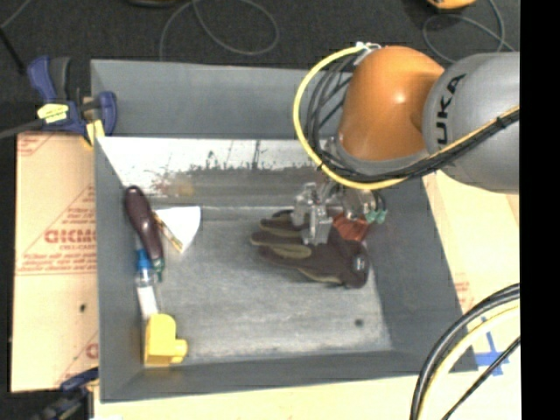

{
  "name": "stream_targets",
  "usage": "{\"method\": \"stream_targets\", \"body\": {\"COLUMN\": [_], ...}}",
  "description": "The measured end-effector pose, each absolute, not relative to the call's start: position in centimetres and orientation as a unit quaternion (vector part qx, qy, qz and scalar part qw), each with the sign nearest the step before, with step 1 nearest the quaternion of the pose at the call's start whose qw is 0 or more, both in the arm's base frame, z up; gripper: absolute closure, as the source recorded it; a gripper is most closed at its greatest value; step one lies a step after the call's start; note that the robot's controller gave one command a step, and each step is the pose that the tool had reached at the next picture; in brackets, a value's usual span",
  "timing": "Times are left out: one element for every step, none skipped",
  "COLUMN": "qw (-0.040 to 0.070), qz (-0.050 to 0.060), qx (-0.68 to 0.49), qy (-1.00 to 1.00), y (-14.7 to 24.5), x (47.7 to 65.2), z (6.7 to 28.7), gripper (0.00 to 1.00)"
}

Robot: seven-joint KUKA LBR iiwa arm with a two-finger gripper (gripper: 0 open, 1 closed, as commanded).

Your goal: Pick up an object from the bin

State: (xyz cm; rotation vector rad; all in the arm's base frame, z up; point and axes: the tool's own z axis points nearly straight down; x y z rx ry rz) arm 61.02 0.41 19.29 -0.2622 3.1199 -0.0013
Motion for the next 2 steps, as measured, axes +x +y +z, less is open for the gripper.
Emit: {"method": "stream_targets", "body": {"qw": [0.005,0.012], "qz": [0.000,-0.001], "qx": [-0.084,-0.067], "qy": [0.996,0.998], "y": [0.4,-0.7], "x": [61.0,61.6], "z": [19.3,36.5], "gripper": [1.00,1.00]}}
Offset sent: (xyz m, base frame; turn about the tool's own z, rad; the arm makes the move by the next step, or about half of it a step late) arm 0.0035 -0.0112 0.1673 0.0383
